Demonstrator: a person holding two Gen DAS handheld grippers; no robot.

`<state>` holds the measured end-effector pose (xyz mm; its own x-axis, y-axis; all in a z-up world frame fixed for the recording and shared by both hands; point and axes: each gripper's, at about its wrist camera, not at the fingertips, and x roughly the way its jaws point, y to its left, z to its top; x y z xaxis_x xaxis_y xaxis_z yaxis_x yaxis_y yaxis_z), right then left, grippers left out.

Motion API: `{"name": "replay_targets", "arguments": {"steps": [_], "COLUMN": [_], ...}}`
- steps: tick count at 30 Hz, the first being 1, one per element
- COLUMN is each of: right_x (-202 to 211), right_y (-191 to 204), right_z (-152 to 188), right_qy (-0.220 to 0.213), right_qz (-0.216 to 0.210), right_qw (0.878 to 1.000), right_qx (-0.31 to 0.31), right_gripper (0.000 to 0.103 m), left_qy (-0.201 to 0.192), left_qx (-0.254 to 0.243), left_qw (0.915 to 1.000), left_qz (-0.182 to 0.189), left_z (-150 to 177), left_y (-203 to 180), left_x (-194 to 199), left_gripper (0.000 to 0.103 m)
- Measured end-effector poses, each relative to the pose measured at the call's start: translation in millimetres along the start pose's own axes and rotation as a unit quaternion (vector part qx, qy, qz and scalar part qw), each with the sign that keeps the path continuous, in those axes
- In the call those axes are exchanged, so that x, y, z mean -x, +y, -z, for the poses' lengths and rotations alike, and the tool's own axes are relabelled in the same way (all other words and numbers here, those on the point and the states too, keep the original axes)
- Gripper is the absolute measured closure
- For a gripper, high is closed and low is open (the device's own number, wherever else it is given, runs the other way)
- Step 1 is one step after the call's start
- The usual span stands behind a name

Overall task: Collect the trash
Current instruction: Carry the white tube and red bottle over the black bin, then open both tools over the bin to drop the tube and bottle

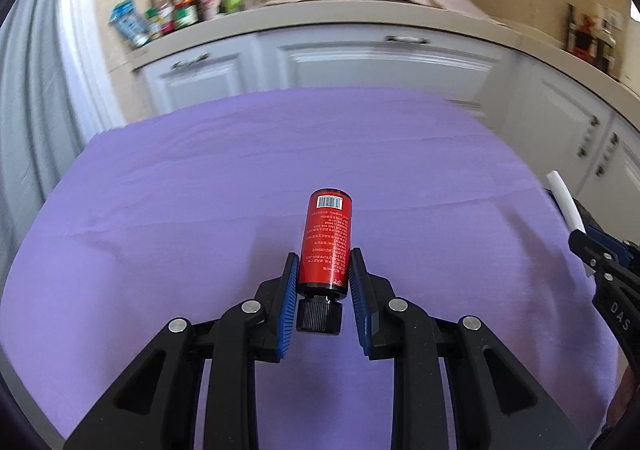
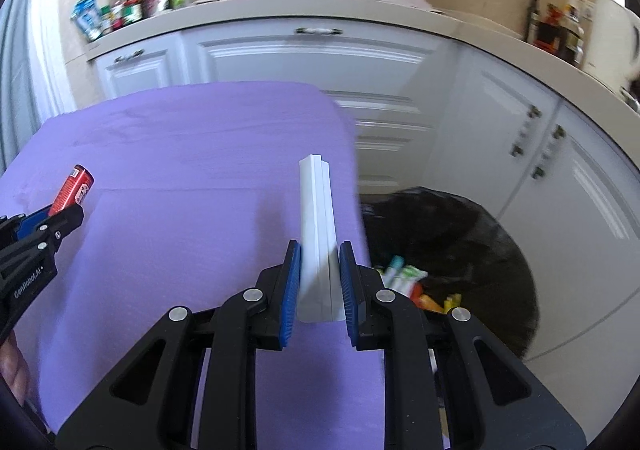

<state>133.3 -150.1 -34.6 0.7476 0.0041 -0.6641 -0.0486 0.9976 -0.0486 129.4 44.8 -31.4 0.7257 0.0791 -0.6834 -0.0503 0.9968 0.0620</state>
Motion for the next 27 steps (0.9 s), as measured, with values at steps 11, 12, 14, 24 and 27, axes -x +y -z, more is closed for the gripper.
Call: {"name": "replay_targets", "arguments": {"steps": [11,12,14,24,27], "right_x": [23,24,26,28,27], "right_y": [-78,-84,-95,-134,-140], "right_z": [17,18,20,25,24], "right_qy": [-0.017,-0.018,-0.019,-0.023,-0.026], "right_qz": [0.066,0.071,0.079,0.1,0.105], "right_qw": [0.996,0.995,0.994,0.99,0.989], "right_qx": [-0.059,-0.064,-0.073,-0.101,-0.104], "right_gripper": [0.083,0.083,0.083,0.083,0.083], "left_qy": [-0.036,-0.038,-0.044,-0.07,-0.072], "left_qx": [-0.061,-0.065,-0.076,-0.108,-0.114], "left_qw": [0.9952,0.9946,0.9928,0.9854,0.9845], "left_qz": [0.068,0.072,0.082,0.112,0.112], "left_z": [-12,-13,-16,-23,-24], "left_y": [-85,-91,-106,-162,-173], "left_x": [15,16,18,23,20], "left_gripper": [0.077,0.077,0.077,0.077,0.077]}}
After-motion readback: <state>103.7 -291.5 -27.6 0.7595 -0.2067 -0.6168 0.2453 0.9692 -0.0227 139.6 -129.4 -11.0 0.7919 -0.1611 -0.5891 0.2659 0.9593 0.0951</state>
